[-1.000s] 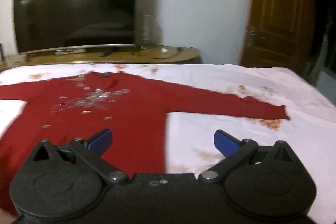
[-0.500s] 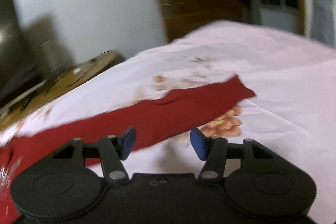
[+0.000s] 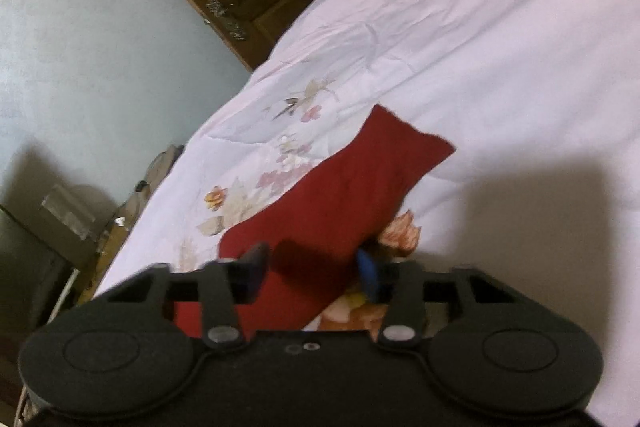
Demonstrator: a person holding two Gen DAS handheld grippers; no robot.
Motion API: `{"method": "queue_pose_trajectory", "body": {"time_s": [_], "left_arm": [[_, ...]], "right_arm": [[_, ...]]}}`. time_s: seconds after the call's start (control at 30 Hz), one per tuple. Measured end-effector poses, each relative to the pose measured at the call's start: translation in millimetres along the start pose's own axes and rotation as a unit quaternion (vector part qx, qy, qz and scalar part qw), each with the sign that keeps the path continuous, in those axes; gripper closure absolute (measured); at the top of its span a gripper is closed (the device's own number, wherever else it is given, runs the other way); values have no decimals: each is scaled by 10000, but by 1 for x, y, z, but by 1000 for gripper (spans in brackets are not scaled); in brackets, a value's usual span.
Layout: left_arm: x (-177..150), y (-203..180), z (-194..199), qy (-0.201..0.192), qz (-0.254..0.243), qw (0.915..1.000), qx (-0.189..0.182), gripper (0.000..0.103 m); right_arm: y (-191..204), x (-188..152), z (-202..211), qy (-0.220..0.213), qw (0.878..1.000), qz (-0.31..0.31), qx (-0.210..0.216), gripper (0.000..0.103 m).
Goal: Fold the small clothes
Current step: 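Grasp the sweater sleeve cuff with the right gripper and lift it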
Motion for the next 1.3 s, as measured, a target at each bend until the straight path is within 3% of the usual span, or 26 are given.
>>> {"method": "queue_pose_trajectory", "body": {"time_s": [0.03, 0.07, 0.23, 0.33, 0.47, 0.7, 0.97, 1.13, 1.2, 1.27, 1.3], "left_arm": [[0, 3, 1, 4, 21, 10000, 6, 0], [1, 5, 2, -2, 36, 10000, 12, 0], [3, 23, 13, -129, 78, 9999, 38, 0], [2, 32, 21, -204, 82, 9997, 57, 0], [-3, 38, 30, -246, 57, 9997, 54, 0], [-10, 52, 37, -163, 153, 9995, 221, 0], [-18, 68, 48, -204, 488, 9986, 22, 0], [-21, 68, 45, 11, 733, 9970, -239, 0], [-18, 61, 43, 88, 741, 9960, -492, 0], [-11, 48, 42, 95, 618, 9961, -626, 0], [-8, 40, 41, 88, 537, 9962, -687, 0]], "right_arm": [[-2, 2, -2, 12, 10000, -13, -85, 88], [-5, 4, -4, 38, 9999, -9, -161, 95], [13, 11, 0, -96, 9980, 549, -304, 96], [56, 9, 8, -276, 9915, 1263, -158, 96], [129, -11, 17, -416, 9698, 2394, 186, 96], [241, -85, 35, -333, 9300, 3492, 1092, 97], [331, -204, 52, 218, 8686, 4469, 2131, 97], [345, -279, 43, 806, 8209, 5172, 2282, 94], [339, -312, 39, 1196, 7928, 5511, 2311, 86], [334, -337, 46, 1399, 7684, 5719, 2510, 63], [333, -343, 56, 1295, 7587, 5813, 2641, 59]]}}
Point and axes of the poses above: each gripper's, at about its wrist camera, not at the fingertips, and z roughly against the way its jaws point, y to its left, x to its top, the point moved 7 cm from there along -z, roughly the way its jaws point, and after that the axes turned 6 degrees about x, right-handed, at the moved point
